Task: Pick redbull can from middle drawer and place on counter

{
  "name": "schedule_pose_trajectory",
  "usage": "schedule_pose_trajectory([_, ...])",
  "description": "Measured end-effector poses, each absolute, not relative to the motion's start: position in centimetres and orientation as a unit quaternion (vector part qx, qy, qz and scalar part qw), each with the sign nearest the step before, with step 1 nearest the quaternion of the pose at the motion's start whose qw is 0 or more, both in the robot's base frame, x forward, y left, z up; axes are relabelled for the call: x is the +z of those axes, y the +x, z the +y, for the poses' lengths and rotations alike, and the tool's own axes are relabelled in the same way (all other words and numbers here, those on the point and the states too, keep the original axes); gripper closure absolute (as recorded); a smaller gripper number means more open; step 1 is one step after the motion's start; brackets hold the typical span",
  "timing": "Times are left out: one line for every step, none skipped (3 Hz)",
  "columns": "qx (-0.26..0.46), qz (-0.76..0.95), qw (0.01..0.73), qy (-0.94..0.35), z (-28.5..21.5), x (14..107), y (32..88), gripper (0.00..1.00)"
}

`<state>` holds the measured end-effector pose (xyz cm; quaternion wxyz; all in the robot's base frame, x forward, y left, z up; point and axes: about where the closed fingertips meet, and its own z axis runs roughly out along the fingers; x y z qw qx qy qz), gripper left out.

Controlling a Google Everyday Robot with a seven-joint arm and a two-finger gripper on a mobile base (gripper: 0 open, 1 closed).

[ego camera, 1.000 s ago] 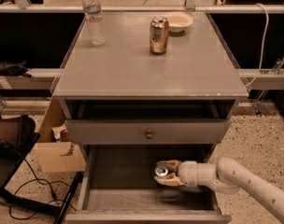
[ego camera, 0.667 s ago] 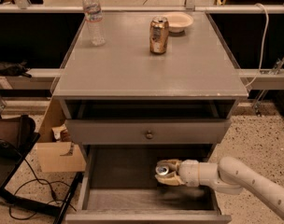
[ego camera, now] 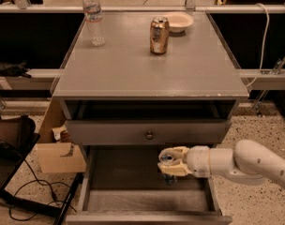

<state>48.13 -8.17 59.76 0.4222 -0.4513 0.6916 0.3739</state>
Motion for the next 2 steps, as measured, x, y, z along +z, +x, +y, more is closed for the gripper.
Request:
schedule_pose_trajectory([0.367,0.696,0.428,-0.444,-8.8,70.0,48.4,1.0])
schedule_pose_trajectory([0.354,0.689,0.449,-0.445,-9.3,80.0,50.0,1.0])
